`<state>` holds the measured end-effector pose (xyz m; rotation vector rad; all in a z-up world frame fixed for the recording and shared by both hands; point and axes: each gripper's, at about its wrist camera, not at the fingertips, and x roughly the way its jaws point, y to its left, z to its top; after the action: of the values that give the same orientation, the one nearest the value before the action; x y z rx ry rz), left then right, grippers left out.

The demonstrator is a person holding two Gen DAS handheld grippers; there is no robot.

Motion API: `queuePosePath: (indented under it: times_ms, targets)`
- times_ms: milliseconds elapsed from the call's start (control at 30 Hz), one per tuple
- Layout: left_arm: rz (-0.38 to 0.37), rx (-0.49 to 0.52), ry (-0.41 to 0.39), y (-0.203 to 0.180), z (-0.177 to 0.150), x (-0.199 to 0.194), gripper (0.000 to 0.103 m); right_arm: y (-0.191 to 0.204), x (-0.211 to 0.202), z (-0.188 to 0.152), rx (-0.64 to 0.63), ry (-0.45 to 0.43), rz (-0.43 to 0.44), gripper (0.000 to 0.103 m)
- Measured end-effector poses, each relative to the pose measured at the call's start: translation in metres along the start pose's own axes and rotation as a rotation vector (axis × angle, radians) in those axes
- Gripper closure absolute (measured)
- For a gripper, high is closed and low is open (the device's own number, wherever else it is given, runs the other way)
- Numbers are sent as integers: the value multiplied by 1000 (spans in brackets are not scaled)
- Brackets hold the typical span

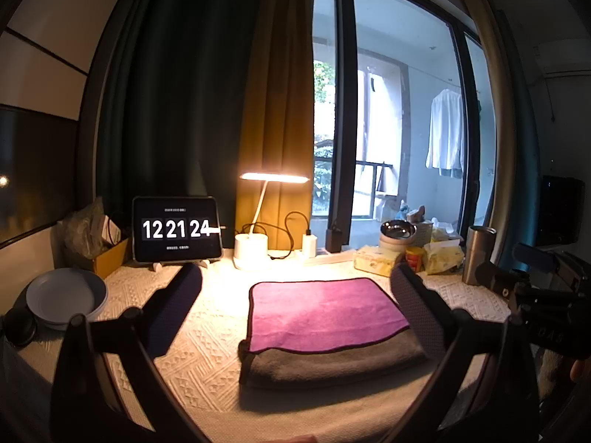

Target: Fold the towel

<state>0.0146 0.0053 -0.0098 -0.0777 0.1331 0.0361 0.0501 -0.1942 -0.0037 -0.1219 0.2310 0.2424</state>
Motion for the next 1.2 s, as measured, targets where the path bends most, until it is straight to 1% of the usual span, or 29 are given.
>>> queuePosePath:
  times_ms: [433,700,833,1000,1200]
  targets:
    - [3,0,7,1,-2,3,0,-3,3,-3,11,9,-2,22]
    - [6,4,33,-1,-6,13,0,-8,12,-6,25,28,-6,22]
    - [15,-3,69,2,-8,22,0,-12,19,-7,35,42,-11,22]
    - [46,-6,119,5,-12,38,0,-21,30,-11,54,66,-24,22]
    - [50,1,207,7,-22,62,0,-32,48,-18,74,114,-14,22]
